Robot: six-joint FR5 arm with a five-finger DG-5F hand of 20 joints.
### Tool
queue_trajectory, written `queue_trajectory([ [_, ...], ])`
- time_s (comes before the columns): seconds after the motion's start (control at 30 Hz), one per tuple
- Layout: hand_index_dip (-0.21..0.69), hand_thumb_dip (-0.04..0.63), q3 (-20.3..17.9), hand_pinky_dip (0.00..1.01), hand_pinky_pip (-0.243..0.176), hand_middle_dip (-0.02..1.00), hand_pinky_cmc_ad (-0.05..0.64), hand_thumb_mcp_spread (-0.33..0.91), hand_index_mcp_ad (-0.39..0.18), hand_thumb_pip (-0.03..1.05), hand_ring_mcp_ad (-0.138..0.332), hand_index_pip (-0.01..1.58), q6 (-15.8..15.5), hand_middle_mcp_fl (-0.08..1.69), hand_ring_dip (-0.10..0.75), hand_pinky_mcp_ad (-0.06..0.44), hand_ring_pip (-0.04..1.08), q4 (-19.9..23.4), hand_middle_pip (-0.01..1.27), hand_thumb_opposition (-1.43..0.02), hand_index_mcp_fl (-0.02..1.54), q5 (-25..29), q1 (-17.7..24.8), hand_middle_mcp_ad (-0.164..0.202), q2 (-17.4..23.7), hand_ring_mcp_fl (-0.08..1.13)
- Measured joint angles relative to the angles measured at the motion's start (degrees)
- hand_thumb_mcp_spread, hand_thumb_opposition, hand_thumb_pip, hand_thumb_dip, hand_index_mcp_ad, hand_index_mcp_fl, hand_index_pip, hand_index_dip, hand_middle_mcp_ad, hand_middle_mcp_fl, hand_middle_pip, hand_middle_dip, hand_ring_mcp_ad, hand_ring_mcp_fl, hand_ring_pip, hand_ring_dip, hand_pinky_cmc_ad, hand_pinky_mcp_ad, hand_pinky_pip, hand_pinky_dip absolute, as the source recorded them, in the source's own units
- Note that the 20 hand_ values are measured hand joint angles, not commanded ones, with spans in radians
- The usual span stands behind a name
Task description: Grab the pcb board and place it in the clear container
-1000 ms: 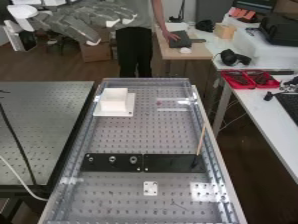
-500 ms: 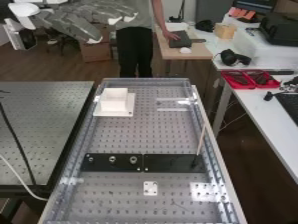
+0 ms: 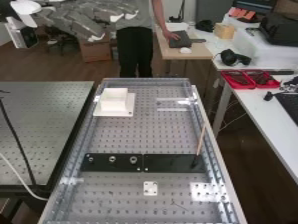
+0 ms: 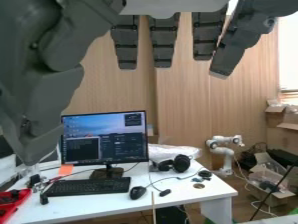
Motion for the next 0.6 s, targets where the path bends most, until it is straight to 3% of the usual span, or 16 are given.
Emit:
queue_trajectory([
  [0.6,0.126,0.101,0.4,0.59,-0.122,0.12,0.33,0.25,-0.087,0.43,0.232,0.1,0.1,0.04,0.009,0.197,0.08,-0.8,0.14,-0.77,0.15,-1.4,0.1,0.084,0.0,0.0],
])
